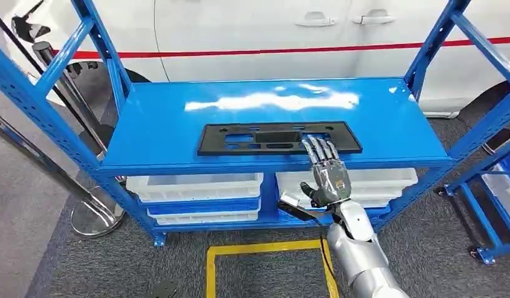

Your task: Take the parts from the cabinet and place them on the table.

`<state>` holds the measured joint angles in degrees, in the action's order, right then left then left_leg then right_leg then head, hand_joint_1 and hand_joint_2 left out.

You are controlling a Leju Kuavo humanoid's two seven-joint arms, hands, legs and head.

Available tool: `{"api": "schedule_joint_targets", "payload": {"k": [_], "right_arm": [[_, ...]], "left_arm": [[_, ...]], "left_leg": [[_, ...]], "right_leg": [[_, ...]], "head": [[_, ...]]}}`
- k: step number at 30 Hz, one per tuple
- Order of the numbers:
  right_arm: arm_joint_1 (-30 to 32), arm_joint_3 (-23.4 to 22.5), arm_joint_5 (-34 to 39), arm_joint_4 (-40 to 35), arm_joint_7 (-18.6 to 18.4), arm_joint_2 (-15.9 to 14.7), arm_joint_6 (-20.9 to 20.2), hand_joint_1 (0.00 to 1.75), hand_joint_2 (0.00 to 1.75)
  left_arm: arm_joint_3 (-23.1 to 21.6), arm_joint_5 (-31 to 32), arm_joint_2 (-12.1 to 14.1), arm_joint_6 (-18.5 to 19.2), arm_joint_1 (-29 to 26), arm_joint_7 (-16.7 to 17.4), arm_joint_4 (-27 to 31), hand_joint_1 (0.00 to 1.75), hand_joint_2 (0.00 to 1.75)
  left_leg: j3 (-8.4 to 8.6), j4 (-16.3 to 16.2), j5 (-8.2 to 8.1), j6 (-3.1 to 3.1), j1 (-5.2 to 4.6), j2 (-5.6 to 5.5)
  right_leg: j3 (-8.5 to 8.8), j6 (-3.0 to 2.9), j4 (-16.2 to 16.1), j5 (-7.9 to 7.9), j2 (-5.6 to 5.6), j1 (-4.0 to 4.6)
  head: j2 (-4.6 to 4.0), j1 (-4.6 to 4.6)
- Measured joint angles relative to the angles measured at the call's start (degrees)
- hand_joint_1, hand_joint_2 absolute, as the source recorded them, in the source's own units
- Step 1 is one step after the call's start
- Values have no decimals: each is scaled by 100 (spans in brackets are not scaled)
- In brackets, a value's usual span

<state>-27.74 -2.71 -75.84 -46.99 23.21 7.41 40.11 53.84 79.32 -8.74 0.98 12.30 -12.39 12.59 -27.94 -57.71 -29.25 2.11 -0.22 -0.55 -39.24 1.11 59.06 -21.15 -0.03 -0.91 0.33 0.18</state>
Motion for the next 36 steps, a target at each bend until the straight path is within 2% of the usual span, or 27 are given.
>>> {"api": "schedule_joint_targets", "payload": {"k": [1,2,4,6,7,8,10,11,12,14,15,16,17,19,20,21,23,24,25,26,27,29,31,33,34,35,36], "right_arm": [[-7,-11,-35,-2,2,2,0,0,175],[9,-13,-53,-37,2,24,2,0,175],[-1,-37,-55,-94,2,28,2,0,175],[-9,-48,-55,-133,4,44,4,0,175],[-9,-48,-55,-142,7,55,4,0,175],[3,-48,-55,-142,9,59,4,0,175],[10,-55,-55,-144,9,66,2,0,175],[10,-64,-55,-144,9,72,2,0,175],[9,-70,-55,-149,9,74,2,0,175],[1,-79,-57,-173,9,90,4,0,175],[-14,-90,-55,-173,11,90,0,0,175],[-12,-101,-55,-173,15,101,2,0,175],[-16,-116,-55,-175,15,98,2,0,175],[-18,-134,-57,-197,20,105,4,0,175],[-10,-134,-64,-223,20,105,7,0,175],[-17,-147,-64,-240,20,105,7,0,175],[0,-175,-66,-240,20,105,4,0,175],[37,-197,-66,-240,20,105,4,166,175],[75,-210,-66,-240,28,105,4,166,175],[95,-227,-64,-238,104,105,4,175,175],[96,-260,-64,-229,171,103,4,175,175],[90,-319,-90,-227,199,103,4,175,175],[81,-333,-62,-223,208,100,4,175,175],[76,-335,-46,-227,221,98,4,175,175],[75,-337,-44,-229,223,92,4,175,175],[77,-337,-37,-240,223,92,4,175,175],[69,-337,-37,-243,225,92,4,175,175]], "left_arm": [[0,0,0,-2,16,4,0,0,0],[0,0,0,-4,19,15,0,0,0],[-2,0,0,-9,26,15,0,0,0],[-5,0,0,-11,40,13,-2,0,0],[-7,0,0,-11,41,11,0,0,0],[-7,0,-2,-11,32,11,-2,0,0],[-7,-2,-9,-2,7,13,-9,0,0],[-7,-2,-9,7,2,11,-11,0,0],[-7,-4,-9,15,3,0,-11,0,0],[-7,-7,-9,20,7,-7,-11,0,0],[-7,-9,-7,20,1,-7,-13,0,0],[-7,-11,-7,17,15,-4,-13,0,0],[-7,-18,-7,20,13,-2,-13,0,0],[-7,-30,-9,11,27,4,-13,0,0],[-7,-35,-15,0,35,15,-13,0,0],[-7,-55,-15,-15,40,20,-13,0,0],[-7,-81,-15,-17,63,17,-13,0,0],[-7,-103,-15,-15,70,9,-13,0,0],[-5,-107,-15,-11,70,-6,-13,0,0],[-5,-109,-15,-11,67,-17,-13,0,0],[-5,-112,-15,-11,58,-33,-13,0,0],[-5,-122,-35,-9,64,-70,-15,0,0],[-2,-157,-48,-35,101,-109,-17,0,0],[-2,-188,-48,-55,113,-140,-17,0,0],[-2,-188,-50,-55,117,-144,-17,0,0],[-2,-188,-46,-59,125,-144,-17,0,0],[-2,-190,-48,-63,130,-151,-17,0,0]], "left_leg": [[-57,32,-34,-41,-3,-9],[-29,55,-66,-82,-1,-1],[-16,-89,-18,-127,2,-2],[-350,-700,46,-157,32,22],[-612,-1092,-36,-176,39,21],[-910,-1485,-259,-208,47,21],[-1254,-1740,-606,-216,52,22],[-1299,-1619,-600,-218,55,22],[-1258,-1339,-441,-197,55,22],[-1030,-415,411,-145,52,22],[-1035,-102,810,-114,20,25],[-1016,-120,653,-79,-4,27],[-993,-130,777,-47,-27,18],[-973,-103,745,-4,-34,9],[-916,-25,756,21,14,15],[-861,-1,725,67,4,15],[-815,-2,671,122,-4,19],[-795,-3,643,139,-11,18],[-766,-10,606,137,-14,12],[-735,-22,573,135,-14,6],[-695,-44,528,130,-14,3],[-618,-90,432,105,-14,-1],[-629,-147,376,51,-52,-7],[-632,-105,376,1,-31,-1],[-619,-100,377,-27,-28,2],[-634,-116,332,-56,-49,7],[-665,-250,236,-88,-28,11]], "right_leg": [[35,-59,22,-126,-3,26],[31,-88,18,-49,9,23],[113,-164,-1,-112,36,15],[236,-240,-34,-194,29,12],[287,-255,-35,-246,29,16],[359,-261,-36,-310,29,26],[486,-265,-33,-425,40,39],[563,-261,-31,-478,47,42],[651,-255,-32,-540,53,47],[835,-231,-35,-682,51,54],[881,-205,-3,-736,54,75],[865,-167,-17,-766,71,72],[865,-120,-11,-796,70,57],[903,-53,-50,-838,71,46],[909,-24,-25,-911,59,42],[847,-12,165,-1008,40,38],[373,12,998,-1336,36,30],[105,25,1402,-1438,37,22],[-130,35,1681,-1432,36,20],[-198,38,1637,-1268,36,19],[-143,29,1349,-977,35,18],[194,-17,391,-325,35,23],[325,-66,41,-345,37,70],[309,-106,64,-367,44,83],[319,-132,38,-357,49,80],[364,-174,-32,-330,38,17],[403,-181,-66,-328,40,22]], "head": [[0,11],[0,0],[0,-3],[0,-5],[0,-5],[0,-5],[0,-5],[0,-5],[0,-3],[0,-3],[0,-3],[0,-3],[0,0],[0,-3],[0,-7],[0,0],[0,-3],[0,0],[0,-3],[0,0],[0,0],[0,0],[0,0],[0,2],[0,-3],[0,-5],[0,-3]]}}
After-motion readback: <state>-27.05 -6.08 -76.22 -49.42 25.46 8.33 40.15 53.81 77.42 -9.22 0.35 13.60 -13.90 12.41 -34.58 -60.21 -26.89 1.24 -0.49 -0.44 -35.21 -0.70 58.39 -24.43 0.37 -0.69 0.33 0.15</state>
